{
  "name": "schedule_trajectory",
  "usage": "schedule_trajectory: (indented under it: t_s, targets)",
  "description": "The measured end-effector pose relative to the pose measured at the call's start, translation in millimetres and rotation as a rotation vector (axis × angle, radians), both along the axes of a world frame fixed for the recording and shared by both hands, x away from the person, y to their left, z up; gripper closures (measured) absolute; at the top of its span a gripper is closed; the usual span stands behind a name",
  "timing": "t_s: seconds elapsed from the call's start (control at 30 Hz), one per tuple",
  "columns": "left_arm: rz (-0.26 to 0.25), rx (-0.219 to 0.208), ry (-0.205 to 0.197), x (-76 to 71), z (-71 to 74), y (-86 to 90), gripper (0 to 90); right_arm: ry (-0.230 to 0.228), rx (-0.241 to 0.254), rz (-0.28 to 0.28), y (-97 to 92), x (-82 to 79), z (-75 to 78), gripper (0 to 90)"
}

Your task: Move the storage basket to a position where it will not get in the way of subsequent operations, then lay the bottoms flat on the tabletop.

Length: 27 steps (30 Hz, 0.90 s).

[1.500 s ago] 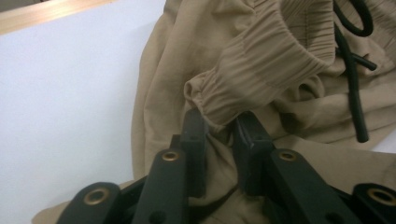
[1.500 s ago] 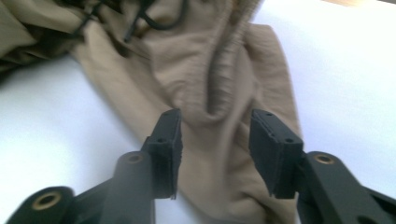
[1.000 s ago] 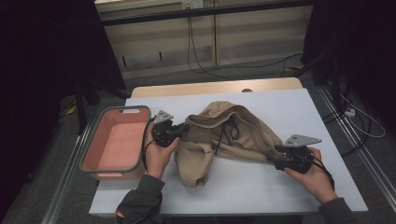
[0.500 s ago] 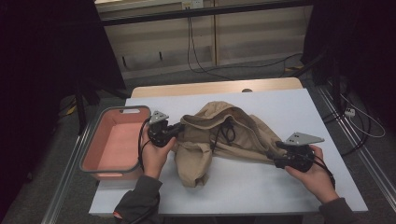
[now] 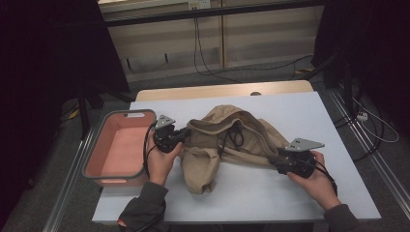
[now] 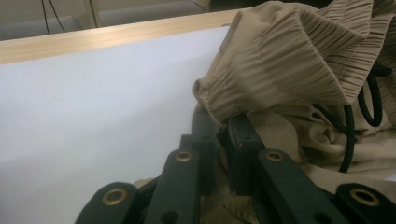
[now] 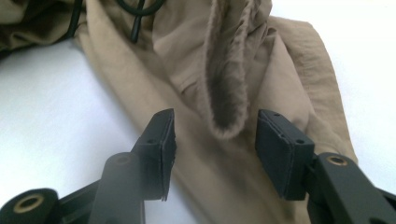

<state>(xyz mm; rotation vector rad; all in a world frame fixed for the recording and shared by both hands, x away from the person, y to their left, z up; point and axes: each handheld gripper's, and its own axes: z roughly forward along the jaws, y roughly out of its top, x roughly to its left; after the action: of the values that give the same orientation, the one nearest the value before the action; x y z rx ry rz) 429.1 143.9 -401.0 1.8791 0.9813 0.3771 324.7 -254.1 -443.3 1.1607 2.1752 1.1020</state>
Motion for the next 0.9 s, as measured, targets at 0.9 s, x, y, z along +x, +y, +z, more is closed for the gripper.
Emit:
schedule_trajectory:
  t_s: [0.9]
  targets:
    - [-0.005, -0.034, 0.019, -1.0, 13.0, 3.6, 83.7, -0.123, 0.109, -0.029, -11.1, 12.0, 43.8, 76.4]
